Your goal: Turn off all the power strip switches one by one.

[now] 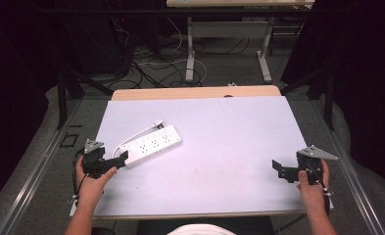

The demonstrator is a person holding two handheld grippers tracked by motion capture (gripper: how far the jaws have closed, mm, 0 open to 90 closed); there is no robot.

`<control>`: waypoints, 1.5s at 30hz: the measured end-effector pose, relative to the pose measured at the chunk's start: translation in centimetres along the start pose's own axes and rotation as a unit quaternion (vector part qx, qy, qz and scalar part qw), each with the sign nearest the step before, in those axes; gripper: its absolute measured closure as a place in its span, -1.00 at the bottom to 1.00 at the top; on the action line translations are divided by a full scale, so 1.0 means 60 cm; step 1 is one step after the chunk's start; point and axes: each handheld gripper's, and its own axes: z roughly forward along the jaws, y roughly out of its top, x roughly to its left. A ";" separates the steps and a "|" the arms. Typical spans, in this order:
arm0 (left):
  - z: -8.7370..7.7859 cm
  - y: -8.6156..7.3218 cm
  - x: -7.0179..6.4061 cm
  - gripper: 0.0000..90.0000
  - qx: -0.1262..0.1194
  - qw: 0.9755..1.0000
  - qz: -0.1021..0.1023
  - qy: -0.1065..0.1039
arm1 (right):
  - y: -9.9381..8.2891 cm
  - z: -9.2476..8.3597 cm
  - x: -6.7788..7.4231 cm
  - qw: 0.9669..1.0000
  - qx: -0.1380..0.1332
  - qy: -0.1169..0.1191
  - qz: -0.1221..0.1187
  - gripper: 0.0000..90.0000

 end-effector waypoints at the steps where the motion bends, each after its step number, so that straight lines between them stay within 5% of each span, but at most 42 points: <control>1: -0.001 0.000 0.000 -0.80 0.002 1.000 0.000 0.000 | 0.000 0.000 0.000 1.000 -0.001 0.001 -0.002 -1.00; 28: -0.001 0.051 0.017 -0.25 0.004 1.000 -0.007 0.006 | -0.002 0.006 0.008 1.000 0.016 0.017 -0.009 -1.00; 45: 0.025 0.085 0.012 0.57 0.049 0.999 0.004 0.004 | -0.003 0.010 0.012 0.999 0.022 0.021 -0.015 -1.00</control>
